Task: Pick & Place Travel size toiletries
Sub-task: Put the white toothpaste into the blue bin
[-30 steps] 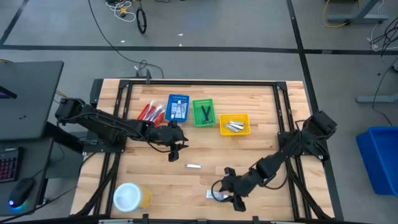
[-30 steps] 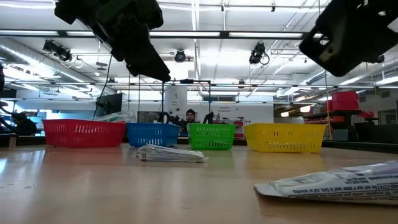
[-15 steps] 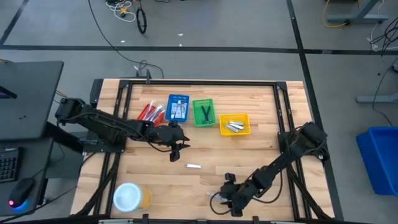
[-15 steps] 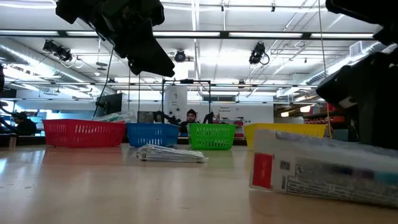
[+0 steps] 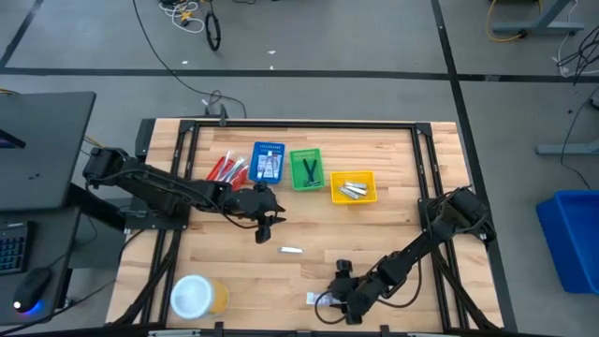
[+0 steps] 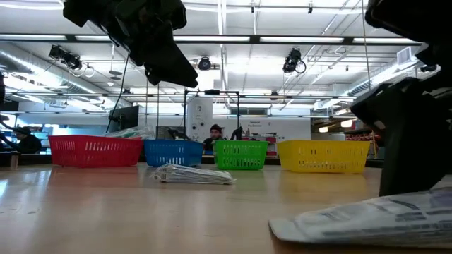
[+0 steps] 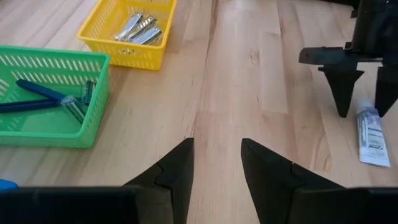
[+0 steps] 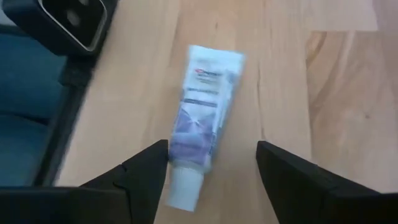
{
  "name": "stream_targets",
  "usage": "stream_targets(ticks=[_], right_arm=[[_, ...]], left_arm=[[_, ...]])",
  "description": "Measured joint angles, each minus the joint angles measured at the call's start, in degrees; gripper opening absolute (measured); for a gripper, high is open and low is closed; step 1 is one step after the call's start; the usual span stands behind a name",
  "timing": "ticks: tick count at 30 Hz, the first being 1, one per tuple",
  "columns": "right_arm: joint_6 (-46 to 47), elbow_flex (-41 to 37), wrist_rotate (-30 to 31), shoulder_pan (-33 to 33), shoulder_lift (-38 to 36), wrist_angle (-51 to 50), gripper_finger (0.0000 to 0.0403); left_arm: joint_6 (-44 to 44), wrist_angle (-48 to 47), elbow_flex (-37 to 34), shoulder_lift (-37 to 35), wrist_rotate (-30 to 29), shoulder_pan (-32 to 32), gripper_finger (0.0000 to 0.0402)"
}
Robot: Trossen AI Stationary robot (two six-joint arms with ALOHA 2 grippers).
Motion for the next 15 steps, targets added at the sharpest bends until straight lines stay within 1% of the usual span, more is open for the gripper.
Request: stream_targets(ticks=[2,4,11,15], right_arm=[[-1.64,0.0,0.72,-0.14,0.02,-1.84,0.025],[-2.33,0.09,0.99,-0.39,0.02,-3.13,0.0236],[-2.49,0.09,-1.48,-1.69,-0.09,-3.36,0.0157],[-5.74,0.0,-1.64,-1.81,-0.03,-2.75,0.0119]], left_arm=[[0.0,0.04,0.0,0.0,0.0,-0.01,0.0141],[0.0,0.04,0.0,0.0,0.0,0.01,0.0141],[-0.03,0.04,0.0,0.0,0.0,-0.01,0.0141],[-0.42,0.02,0.0,0.0,0.0,-0.01,0.0141]])
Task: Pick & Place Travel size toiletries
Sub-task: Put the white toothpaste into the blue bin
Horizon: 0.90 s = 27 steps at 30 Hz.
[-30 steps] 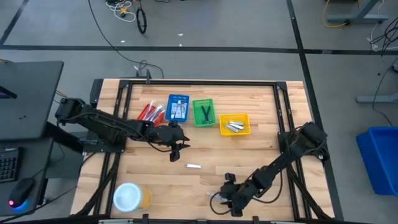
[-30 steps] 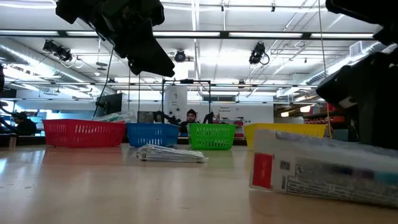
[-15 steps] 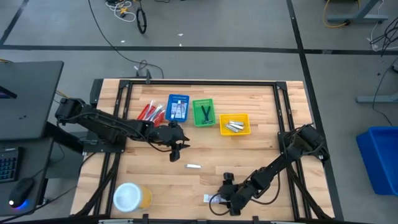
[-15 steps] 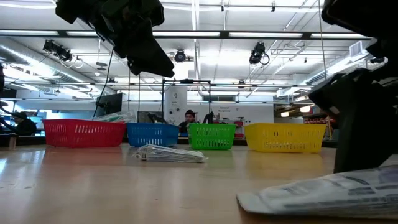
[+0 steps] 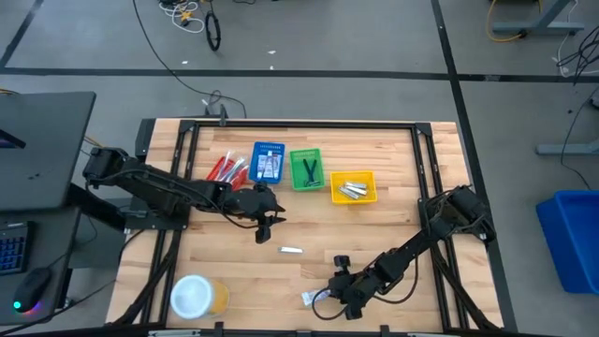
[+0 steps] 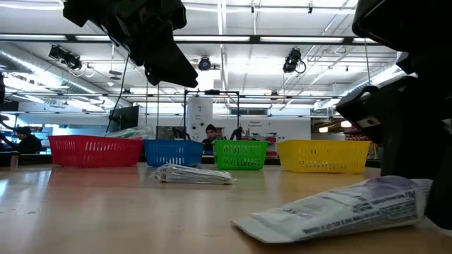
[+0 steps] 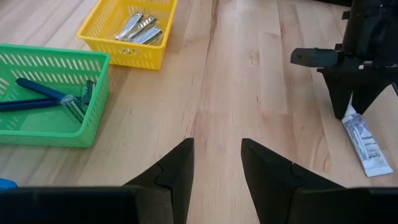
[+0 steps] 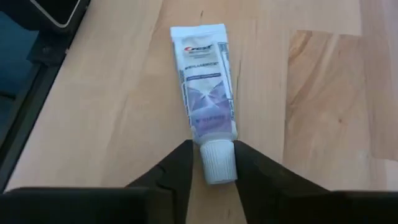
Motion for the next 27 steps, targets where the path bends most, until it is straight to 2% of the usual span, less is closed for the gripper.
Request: stream_targets(ticks=[6,17,22,27], right_arm=[[-1.18,0.0,0.73,-0.28,-0.04,0.05,0.0098],[-6.14,-0.07,12.18,-3.09,-6.16,-4.3,0.0077],[-5.56,-0.07,19.76,-6.46,-8.89,-8.18,0.0075],[4.9,-0.07,19.81,-11.53,-9.28,-8.87,0.0075]], left_arm=[[-0.46,0.0,0.0,0.0,0.01,0.0,0.0141],[-7.9,0.25,0.0,0.0,1.69,-0.58,0.0141],[-2.58,0.52,0.0,0.0,1.71,-2.2,0.0141],[3.81,2.05,0.0,0.0,1.33,-4.27,0.0142]])
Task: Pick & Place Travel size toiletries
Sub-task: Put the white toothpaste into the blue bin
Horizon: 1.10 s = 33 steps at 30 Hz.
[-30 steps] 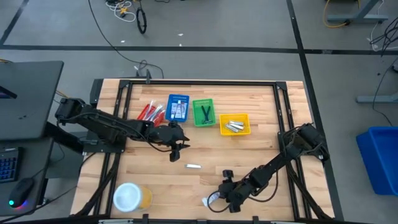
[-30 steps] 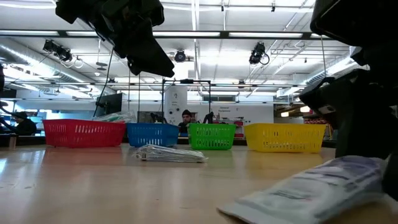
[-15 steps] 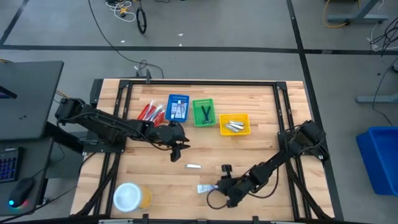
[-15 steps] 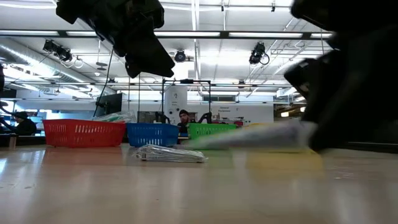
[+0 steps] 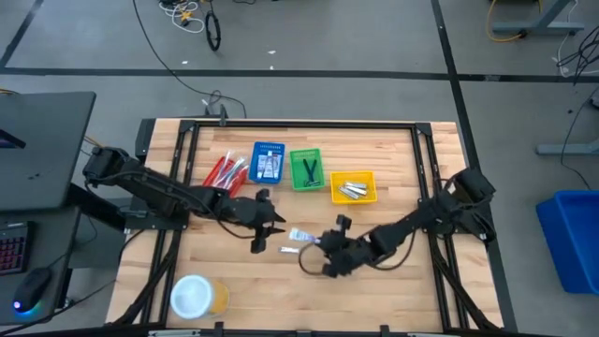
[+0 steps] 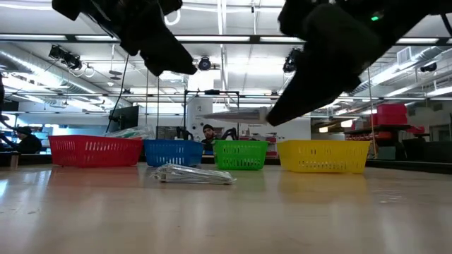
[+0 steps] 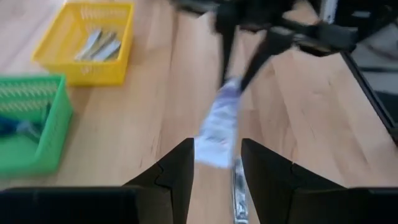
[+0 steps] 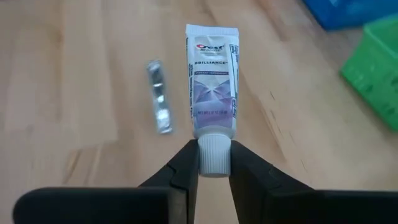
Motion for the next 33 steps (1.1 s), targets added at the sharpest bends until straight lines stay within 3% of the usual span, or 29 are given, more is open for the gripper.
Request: stream_targets(ticks=[8,15,21,33], right_arm=[[6.03,0.0,-7.68,-6.67,-0.02,1.47,0.0075],[8.35,0.0,-12.0,-11.4,-0.02,4.12,0.0075],[7.46,0.04,-16.65,-14.11,-1.43,10.99,0.0075],[6.91,0.07,-21.6,-15.78,-4.97,15.13,0.0075]], left_arm=[[12.17,0.35,0.0,0.0,-9.79,-2.03,0.0171],[15.67,-1.01,0.0,0.02,-10.2,-2.05,0.0198],[15.28,-4.86,-0.02,0.02,-12.38,-2.12,0.0193],[17.11,-6.06,-0.02,0.02,-16.11,-2.11,0.0174]])
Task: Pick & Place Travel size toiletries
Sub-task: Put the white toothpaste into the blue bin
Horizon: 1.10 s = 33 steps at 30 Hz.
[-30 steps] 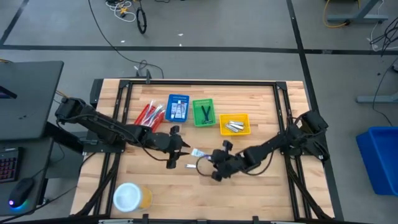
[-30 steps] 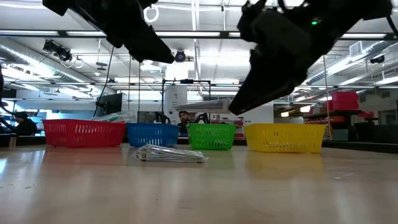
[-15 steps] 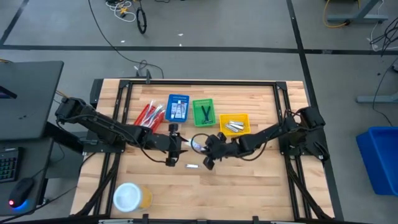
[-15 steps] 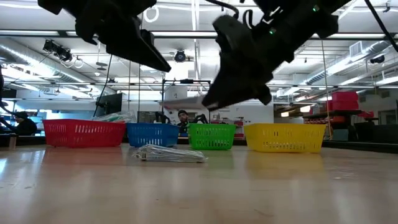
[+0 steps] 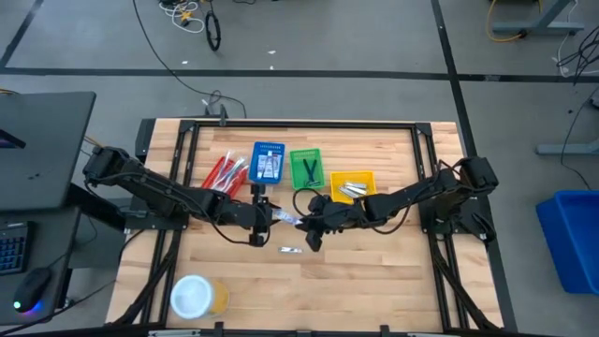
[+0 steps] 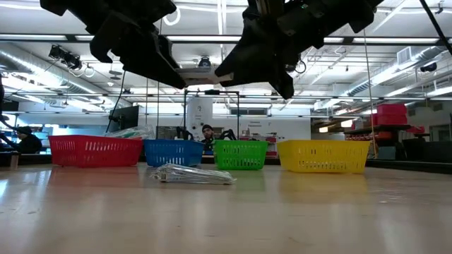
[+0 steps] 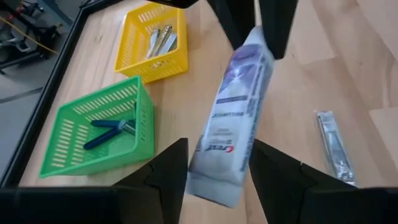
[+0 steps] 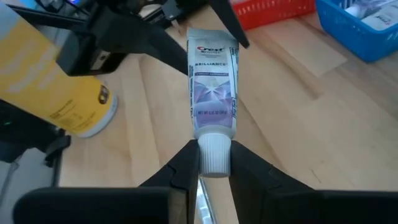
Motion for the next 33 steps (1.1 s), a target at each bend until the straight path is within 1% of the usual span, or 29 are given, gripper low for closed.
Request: stream_targets(ticks=[5,12,15,18,29,33], right_arm=[[0.44,0.0,-1.59,-0.28,-0.15,0.23,0.0075],[0.7,0.0,-1.56,-0.62,-0.15,0.61,0.0076],[3.27,0.0,-1.64,-1.21,-0.15,0.66,0.0084],[5.41,0.0,-1.74,-1.87,-0.15,0.2,0.0101],[5.03,0.0,-1.65,-3.23,-0.1,-1.72,0.0161],[4.14,0.0,-1.66,-3.53,-0.1,-1.7,0.0176]], left_arm=[[0.09,0.03,0.0,0.0,-0.69,0.0,0.0149],[-0.27,0.05,0.0,0.0,-0.7,0.02,0.0092],[-0.35,0.01,0.0,0.0,-0.78,0.07,0.0076],[-0.48,-0.25,-0.04,0.0,-0.69,0.07,0.007],[-0.3,0.12,-0.04,0.0,-0.26,0.04,0.0067],[-0.34,-0.06,-0.04,0.0,-0.28,0.02,0.0052]])
